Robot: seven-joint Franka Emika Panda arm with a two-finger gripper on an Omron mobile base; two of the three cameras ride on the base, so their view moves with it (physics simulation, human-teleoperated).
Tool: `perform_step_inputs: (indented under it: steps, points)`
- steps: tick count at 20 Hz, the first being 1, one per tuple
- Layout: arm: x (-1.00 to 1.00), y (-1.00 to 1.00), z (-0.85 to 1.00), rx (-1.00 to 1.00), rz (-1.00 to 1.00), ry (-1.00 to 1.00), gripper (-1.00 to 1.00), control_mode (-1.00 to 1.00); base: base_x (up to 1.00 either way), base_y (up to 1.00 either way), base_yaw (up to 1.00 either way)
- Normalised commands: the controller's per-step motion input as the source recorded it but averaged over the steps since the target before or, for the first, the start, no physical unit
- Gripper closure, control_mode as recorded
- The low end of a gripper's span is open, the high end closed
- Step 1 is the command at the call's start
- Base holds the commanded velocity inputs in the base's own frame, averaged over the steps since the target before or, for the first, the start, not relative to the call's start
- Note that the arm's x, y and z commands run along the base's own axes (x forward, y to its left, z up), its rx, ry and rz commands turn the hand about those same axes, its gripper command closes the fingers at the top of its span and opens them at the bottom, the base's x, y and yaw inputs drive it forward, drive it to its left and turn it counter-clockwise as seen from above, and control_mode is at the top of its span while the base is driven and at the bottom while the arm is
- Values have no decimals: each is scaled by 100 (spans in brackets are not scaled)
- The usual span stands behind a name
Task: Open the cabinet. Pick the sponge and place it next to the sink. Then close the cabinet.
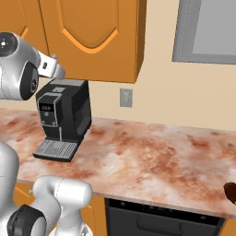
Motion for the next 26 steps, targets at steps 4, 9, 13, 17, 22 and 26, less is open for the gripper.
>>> perform_step_inputs:
  steps: [4, 9, 13, 17, 22, 26]
  points:
    - [25, 0, 1, -4, 0, 0, -100, -100, 0, 0, 0]
    - [40, 0, 0, -4, 0, 0, -100, -100, 0, 0, 0]
    - [45, 0, 0, -1, 0, 0, -100, -100, 0, 0, 0]
    - [41, 0, 0, 0, 0, 0, -100, -100, 0, 0, 0]
    - [36, 0, 1, -2, 0, 0, -100, -100, 0, 0, 0]
    - [21, 0, 5, -4, 0, 0, -100, -100, 0, 0, 0]
